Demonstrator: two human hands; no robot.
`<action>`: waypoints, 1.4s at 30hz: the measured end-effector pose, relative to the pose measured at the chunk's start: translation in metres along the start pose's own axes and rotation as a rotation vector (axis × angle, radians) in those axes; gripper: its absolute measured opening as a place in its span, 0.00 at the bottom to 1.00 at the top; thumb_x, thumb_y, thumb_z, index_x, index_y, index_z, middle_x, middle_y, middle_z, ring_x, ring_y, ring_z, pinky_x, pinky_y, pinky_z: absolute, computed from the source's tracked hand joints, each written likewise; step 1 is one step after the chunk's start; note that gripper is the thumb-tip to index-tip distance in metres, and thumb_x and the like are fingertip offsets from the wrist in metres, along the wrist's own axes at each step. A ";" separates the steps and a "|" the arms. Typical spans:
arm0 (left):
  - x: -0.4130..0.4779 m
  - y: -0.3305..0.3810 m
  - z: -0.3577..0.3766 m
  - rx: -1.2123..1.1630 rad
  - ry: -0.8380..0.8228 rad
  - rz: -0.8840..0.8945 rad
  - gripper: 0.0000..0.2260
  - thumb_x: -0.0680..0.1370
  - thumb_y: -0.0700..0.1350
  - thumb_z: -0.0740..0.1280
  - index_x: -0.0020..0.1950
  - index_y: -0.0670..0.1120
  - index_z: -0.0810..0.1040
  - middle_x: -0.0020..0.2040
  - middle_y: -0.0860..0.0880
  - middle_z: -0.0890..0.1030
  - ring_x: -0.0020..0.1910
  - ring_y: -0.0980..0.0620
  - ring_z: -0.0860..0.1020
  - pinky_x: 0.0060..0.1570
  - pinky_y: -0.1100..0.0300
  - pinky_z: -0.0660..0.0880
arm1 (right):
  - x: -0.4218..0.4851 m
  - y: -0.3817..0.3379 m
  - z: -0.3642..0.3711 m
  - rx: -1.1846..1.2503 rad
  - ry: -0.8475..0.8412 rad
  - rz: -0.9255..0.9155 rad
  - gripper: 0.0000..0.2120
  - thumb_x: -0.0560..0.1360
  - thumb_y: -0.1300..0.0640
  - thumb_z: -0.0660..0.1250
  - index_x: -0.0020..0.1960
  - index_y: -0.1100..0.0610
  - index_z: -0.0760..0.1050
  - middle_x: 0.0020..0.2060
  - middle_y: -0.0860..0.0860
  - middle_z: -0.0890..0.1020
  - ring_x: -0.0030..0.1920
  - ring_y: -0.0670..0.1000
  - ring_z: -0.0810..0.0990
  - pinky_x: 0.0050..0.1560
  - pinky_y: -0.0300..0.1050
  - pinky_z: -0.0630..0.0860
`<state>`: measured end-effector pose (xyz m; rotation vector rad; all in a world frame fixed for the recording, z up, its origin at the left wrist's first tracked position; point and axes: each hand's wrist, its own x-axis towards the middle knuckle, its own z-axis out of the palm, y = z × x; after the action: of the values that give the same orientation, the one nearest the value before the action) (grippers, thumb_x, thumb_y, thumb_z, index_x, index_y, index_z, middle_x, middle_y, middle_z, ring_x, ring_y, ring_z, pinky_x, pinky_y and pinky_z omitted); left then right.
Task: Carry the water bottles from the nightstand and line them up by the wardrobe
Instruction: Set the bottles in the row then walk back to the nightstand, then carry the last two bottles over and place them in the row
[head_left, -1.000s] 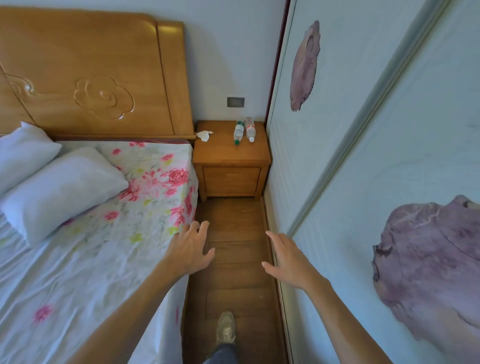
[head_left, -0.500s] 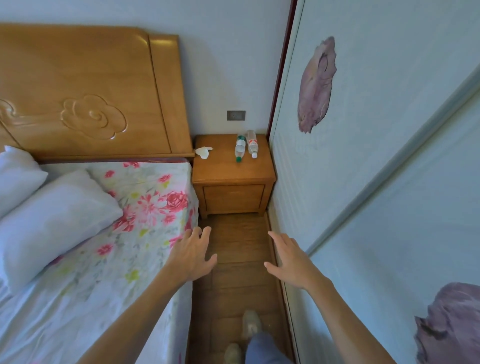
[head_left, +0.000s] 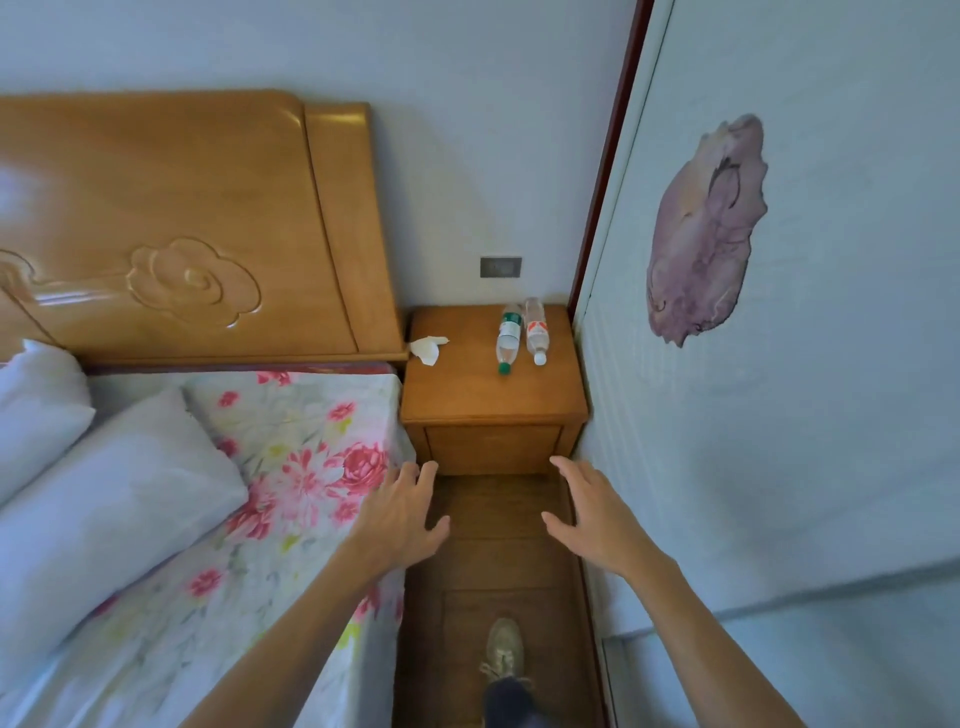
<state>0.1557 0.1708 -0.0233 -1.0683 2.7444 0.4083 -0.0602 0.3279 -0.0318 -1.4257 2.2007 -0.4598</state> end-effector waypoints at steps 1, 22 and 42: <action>0.014 -0.002 -0.006 0.002 -0.003 -0.002 0.28 0.77 0.60 0.60 0.73 0.48 0.61 0.68 0.47 0.70 0.64 0.47 0.72 0.60 0.56 0.74 | 0.013 0.002 -0.004 0.006 -0.001 0.008 0.34 0.79 0.45 0.65 0.79 0.52 0.53 0.75 0.50 0.64 0.74 0.50 0.65 0.71 0.44 0.67; 0.230 -0.039 -0.047 -0.004 -0.079 -0.002 0.32 0.77 0.62 0.61 0.76 0.51 0.56 0.74 0.47 0.66 0.71 0.45 0.68 0.65 0.50 0.73 | 0.206 0.043 -0.048 0.010 -0.060 0.106 0.34 0.79 0.44 0.65 0.78 0.50 0.54 0.76 0.48 0.63 0.74 0.50 0.65 0.72 0.47 0.68; 0.446 -0.089 -0.077 0.109 -0.250 0.128 0.32 0.77 0.60 0.61 0.75 0.47 0.58 0.74 0.45 0.64 0.71 0.44 0.66 0.64 0.48 0.73 | 0.405 0.067 -0.100 -0.013 -0.133 0.253 0.33 0.79 0.48 0.66 0.79 0.50 0.54 0.77 0.50 0.62 0.76 0.51 0.63 0.72 0.46 0.65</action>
<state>-0.1131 -0.2001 -0.0797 -0.7615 2.5859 0.3763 -0.3068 -0.0129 -0.0671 -1.1282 2.2385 -0.2550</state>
